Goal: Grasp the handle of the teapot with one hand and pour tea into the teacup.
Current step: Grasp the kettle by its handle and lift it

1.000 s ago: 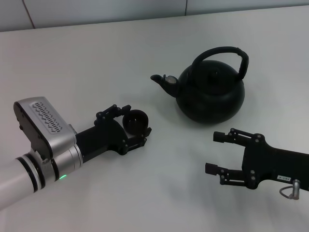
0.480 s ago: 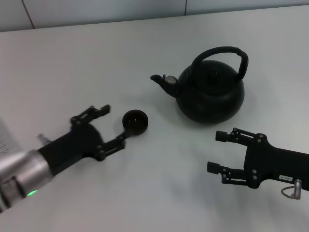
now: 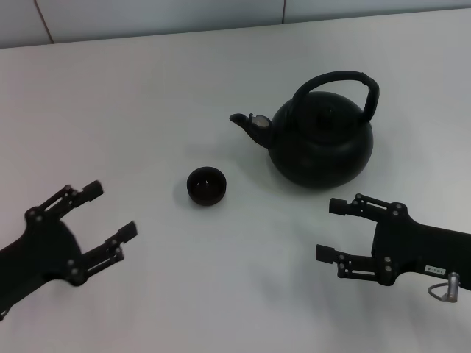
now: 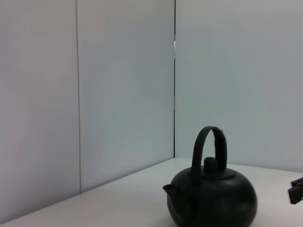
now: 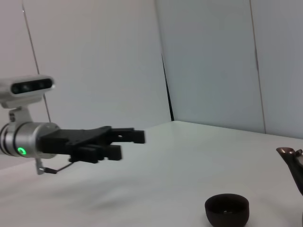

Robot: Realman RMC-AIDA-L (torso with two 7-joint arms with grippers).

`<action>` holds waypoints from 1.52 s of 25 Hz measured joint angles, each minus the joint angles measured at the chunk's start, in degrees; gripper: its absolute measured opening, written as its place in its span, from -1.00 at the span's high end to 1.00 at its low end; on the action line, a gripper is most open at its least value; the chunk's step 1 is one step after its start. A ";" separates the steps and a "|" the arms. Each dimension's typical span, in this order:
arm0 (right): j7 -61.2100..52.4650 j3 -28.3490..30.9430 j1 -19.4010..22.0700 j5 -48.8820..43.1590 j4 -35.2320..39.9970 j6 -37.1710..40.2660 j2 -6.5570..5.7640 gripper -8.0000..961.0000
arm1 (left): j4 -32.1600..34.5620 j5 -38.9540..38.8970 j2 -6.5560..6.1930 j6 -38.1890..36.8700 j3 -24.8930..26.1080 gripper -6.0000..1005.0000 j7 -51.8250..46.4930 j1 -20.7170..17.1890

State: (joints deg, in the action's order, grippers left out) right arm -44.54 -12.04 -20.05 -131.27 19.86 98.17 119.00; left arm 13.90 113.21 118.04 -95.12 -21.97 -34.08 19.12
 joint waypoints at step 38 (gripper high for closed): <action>14.59 0.17 6.54 20.77 -12.90 -3.20 0.45 -0.66 | 7.25 -0.24 -0.01 2.33 -6.85 -0.59 -1.95 -3.35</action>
State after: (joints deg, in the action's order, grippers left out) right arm -29.95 -11.87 -13.51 -110.50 6.96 94.96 119.45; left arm 21.15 112.97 118.04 -92.80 -28.82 -36.03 15.77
